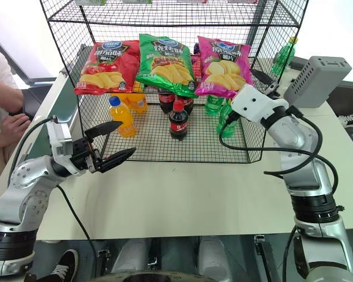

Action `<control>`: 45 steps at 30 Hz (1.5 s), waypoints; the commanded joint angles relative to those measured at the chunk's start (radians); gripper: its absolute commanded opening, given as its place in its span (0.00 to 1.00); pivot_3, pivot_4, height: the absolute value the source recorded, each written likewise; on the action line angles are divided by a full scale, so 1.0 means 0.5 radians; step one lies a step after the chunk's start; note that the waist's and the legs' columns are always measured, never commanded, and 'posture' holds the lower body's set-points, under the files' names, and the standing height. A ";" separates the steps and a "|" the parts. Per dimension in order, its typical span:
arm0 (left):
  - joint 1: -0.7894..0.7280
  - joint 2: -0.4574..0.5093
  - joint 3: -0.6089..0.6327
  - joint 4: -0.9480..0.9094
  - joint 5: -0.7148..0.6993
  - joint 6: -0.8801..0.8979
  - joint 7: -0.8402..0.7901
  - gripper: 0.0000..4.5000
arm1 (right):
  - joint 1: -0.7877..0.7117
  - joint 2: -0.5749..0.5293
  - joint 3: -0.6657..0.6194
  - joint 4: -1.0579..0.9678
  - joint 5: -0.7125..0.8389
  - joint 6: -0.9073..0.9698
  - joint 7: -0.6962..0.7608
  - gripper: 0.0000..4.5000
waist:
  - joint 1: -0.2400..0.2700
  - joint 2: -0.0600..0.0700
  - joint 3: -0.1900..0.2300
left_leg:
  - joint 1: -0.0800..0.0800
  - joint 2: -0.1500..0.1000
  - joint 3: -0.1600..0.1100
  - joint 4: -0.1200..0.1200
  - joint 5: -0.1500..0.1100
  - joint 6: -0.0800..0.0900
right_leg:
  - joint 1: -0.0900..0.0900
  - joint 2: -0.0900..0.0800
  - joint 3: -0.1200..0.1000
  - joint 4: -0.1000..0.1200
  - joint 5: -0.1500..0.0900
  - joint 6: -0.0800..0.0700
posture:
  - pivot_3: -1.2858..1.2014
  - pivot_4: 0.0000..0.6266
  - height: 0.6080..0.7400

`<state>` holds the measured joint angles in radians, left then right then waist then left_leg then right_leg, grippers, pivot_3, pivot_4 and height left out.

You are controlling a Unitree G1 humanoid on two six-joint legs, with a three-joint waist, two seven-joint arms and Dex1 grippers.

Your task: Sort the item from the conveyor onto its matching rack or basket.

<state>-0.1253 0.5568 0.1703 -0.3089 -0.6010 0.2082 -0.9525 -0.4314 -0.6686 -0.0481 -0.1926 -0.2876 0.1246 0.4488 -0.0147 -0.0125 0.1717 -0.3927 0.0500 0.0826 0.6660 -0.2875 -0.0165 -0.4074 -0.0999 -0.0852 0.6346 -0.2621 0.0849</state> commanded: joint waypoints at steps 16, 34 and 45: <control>-0.008 0.011 0.011 -0.070 -0.005 -0.035 0.003 1.00 | 0.061 -0.218 0.026 0.002 0.064 -0.522 0.163 0.80 | 0.001 0.000 0.000 | 0.000 0.000 0.000 0.000 0.000 0.000 | 0.000 0.000 0.000 -0.001 0.000 0.000 | 0.52 0.24 1.00; 0.002 0.005 0.007 -0.092 -0.020 -0.019 0.018 1.00 | -0.196 -0.320 0.034 0.470 -0.047 -0.827 0.046 0.02 | 0.005 0.000 0.000 | 0.000 0.000 0.002 0.001 0.000 -0.001 | 0.001 0.000 0.000 0.000 0.000 0.000 | 0.52 0.24 1.00; 0.019 0.017 0.023 -0.114 -0.055 0.003 0.009 1.00 | -0.203 -0.369 -0.013 0.628 0.137 -0.978 0.146 0.14 | 0.004 0.000 0.000 | 0.000 0.001 0.005 0.001 0.001 -0.002 | 0.001 0.000 0.000 0.000 0.000 0.000 | 0.52 0.24 1.00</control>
<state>-0.1147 0.5575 0.1707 -0.3260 -0.6144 0.2131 -0.9513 -0.5235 -0.8456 -0.0084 0.1487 -0.2804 -0.3743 0.5071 -0.0126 -0.0124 0.1718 -0.3926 0.0503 0.0850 0.6664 -0.2870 -0.0174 -0.4071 -0.0999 -0.0851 0.6344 -0.2620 0.0848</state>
